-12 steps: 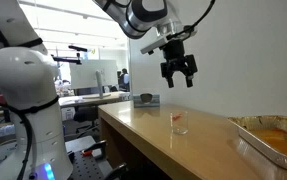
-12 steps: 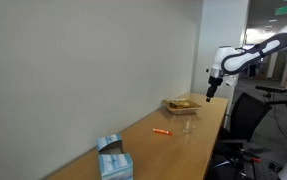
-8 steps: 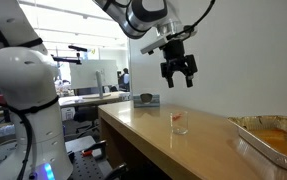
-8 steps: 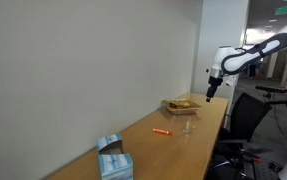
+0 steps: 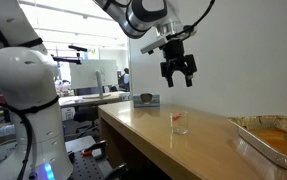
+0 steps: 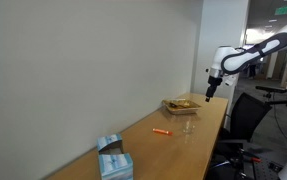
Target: Put the pen in the glass cup
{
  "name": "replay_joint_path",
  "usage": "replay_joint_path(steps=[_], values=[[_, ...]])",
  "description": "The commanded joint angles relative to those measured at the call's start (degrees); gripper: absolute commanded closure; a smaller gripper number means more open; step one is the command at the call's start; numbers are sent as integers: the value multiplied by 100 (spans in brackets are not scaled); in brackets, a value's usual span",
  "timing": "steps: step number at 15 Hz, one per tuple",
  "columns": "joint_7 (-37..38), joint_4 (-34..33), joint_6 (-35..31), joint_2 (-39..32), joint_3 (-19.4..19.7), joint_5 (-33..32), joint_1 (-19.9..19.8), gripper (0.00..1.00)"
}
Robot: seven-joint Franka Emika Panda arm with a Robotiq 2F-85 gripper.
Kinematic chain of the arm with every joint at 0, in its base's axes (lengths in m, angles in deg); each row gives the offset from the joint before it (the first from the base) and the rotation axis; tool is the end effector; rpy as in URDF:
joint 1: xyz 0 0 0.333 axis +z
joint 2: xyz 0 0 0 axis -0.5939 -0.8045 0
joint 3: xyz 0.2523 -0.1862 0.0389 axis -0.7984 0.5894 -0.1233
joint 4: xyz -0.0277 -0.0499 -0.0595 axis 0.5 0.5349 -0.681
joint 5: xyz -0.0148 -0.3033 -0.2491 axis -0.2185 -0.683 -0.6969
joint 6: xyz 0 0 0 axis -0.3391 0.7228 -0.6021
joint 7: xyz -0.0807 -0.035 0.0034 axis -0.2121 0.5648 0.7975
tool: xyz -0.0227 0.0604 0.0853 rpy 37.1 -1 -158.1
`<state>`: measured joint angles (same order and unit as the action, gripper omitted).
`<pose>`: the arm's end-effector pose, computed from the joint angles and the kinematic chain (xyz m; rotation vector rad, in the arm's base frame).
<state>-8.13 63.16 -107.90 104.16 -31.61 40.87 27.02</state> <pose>0.4042 -0.1598 0.4204 3.0191 -0.1081 0.2392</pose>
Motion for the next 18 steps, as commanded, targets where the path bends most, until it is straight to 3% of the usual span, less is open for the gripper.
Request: replay_joint_path(steps=[1, 8, 18], values=[[-7, -325, 138, -205, -142, 229, 185, 0], [-183, -1549, -36, -1627, -652, 957, 952, 0], [-267, -3731, -201, -4445, -1213, 967, 897, 0]])
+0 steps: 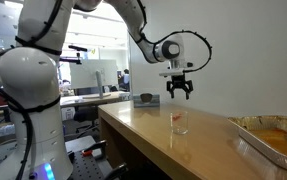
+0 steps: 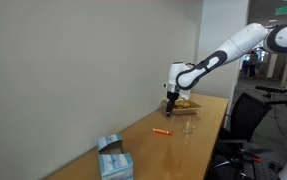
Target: Put the pen in the glass cup
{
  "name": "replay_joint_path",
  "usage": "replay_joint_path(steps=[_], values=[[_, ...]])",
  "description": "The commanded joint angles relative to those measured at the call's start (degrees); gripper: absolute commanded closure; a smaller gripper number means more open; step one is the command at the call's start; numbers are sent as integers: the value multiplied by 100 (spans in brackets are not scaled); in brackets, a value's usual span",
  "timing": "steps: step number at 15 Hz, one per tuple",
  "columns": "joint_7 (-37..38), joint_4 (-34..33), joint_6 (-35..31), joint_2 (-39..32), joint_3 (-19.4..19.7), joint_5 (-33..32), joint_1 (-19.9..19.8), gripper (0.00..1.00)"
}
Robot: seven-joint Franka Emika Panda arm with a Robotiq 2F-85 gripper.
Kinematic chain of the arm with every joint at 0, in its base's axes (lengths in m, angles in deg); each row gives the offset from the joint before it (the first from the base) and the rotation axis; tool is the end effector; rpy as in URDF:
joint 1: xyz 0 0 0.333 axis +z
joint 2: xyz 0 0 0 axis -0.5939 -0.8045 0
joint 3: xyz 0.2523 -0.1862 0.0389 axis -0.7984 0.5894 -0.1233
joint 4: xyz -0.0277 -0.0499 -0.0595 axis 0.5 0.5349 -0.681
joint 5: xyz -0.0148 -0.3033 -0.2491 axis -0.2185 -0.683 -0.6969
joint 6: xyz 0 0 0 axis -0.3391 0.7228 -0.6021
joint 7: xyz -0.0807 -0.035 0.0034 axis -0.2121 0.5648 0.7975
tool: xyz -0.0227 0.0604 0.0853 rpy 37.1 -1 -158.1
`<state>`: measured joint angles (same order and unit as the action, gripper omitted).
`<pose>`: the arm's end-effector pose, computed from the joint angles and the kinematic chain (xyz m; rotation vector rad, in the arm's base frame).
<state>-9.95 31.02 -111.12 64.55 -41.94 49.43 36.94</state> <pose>0.6204 -0.0092 0.3193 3.0778 0.3328 0.1660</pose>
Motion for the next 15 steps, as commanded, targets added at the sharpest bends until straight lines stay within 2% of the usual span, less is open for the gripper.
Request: replay_joint_path(steps=[1, 10, 14, 15], values=[[-111, -642, 121, -676, -251, 146, -111, 0], [-120, -1346, 210, -1709, -511, 111, -94, 0], [-185, -1708, 363, -2027, -583, 89, -92, 3], [-168, -1812, 431, -2098, -590, 108, -101, 1]])
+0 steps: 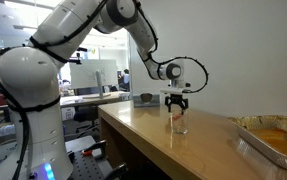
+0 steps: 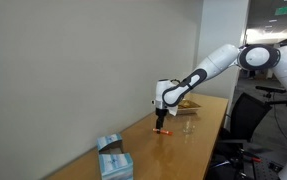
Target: Put the pen in the glass cup
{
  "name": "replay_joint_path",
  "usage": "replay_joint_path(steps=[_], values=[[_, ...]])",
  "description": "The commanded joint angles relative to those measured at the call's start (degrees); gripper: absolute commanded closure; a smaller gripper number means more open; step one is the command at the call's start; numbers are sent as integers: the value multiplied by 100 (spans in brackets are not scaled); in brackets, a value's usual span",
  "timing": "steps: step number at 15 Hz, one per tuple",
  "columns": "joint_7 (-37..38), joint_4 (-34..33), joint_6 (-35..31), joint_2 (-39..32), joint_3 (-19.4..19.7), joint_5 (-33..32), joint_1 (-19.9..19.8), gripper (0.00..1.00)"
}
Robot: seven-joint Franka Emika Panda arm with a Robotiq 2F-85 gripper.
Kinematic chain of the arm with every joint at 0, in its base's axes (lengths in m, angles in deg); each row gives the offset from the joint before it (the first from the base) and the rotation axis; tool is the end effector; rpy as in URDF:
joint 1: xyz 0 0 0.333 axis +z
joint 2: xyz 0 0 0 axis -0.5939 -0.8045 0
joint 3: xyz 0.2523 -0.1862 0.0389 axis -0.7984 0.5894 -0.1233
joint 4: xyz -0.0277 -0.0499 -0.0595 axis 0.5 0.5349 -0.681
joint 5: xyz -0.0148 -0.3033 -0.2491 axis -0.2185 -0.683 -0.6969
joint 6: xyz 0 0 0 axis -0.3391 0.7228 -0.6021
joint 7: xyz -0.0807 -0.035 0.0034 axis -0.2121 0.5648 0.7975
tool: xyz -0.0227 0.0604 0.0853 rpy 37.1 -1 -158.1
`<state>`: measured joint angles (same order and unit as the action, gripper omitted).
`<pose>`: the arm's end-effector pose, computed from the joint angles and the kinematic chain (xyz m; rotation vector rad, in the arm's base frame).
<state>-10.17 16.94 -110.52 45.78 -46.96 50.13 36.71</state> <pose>0.6718 0.0417 0.2120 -3.0868 -0.4348 -0.0341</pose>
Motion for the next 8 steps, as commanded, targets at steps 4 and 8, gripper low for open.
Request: replay_joint_path(steps=[4, 8], values=[[-128, -946, 755, -552, -52, -5, -68, 35], [-187, -1300, 1055, -750, -70, 17, -125, 66]])
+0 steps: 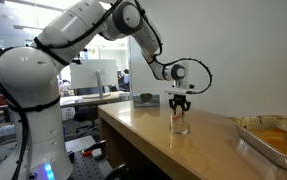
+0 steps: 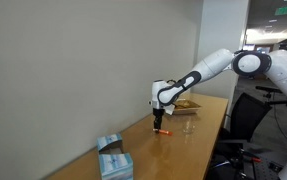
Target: Put the pen in the glass cup
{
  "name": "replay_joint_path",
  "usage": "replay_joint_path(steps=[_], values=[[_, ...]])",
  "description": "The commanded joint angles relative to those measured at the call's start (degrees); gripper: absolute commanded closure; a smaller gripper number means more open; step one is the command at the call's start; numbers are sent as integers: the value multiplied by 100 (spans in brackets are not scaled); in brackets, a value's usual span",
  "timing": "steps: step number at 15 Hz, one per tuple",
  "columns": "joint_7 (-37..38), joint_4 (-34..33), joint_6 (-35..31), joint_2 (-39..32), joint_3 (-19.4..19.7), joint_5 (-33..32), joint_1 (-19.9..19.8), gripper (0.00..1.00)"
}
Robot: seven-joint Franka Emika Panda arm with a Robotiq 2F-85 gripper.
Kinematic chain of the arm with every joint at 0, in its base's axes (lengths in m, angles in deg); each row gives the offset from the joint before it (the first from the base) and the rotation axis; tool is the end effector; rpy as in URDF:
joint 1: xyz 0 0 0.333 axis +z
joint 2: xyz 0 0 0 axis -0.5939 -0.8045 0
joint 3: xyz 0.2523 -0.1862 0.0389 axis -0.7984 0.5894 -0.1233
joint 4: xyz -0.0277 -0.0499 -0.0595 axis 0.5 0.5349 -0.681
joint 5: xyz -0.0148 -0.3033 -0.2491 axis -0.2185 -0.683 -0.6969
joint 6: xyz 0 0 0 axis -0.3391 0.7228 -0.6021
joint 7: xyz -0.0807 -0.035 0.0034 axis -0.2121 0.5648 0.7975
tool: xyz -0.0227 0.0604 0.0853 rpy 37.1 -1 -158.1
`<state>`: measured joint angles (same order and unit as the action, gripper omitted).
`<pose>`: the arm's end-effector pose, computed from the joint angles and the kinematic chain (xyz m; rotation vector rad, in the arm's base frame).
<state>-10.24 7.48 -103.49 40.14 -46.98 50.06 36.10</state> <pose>0.6987 0.0337 0.2033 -3.0817 -0.4146 0.0519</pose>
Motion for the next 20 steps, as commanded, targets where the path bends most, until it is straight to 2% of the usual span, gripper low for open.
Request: replay_joint_path(steps=[1, 4, 5, 7, 10, 14, 17, 20], values=[[-196, -397, 390, -189, -76, 31, -79, 73], [-251, -356, 289, -115, -108, 66, -114, 97], [-266, -280, 218, -41, -111, 66, -113, 100], [-272, -59, 26, 164, -142, 109, -146, 96], [-259, 451, -511, 626, -179, 255, -270, 96], [-704, 1587, -1942, 1500, -421, 831, -679, 96], [-1342, 2494, -3195, 2000, -816, 1547, -1113, 96], [-2238, 3241, -4257, 2286, -1546, 2442, -1731, 96]])
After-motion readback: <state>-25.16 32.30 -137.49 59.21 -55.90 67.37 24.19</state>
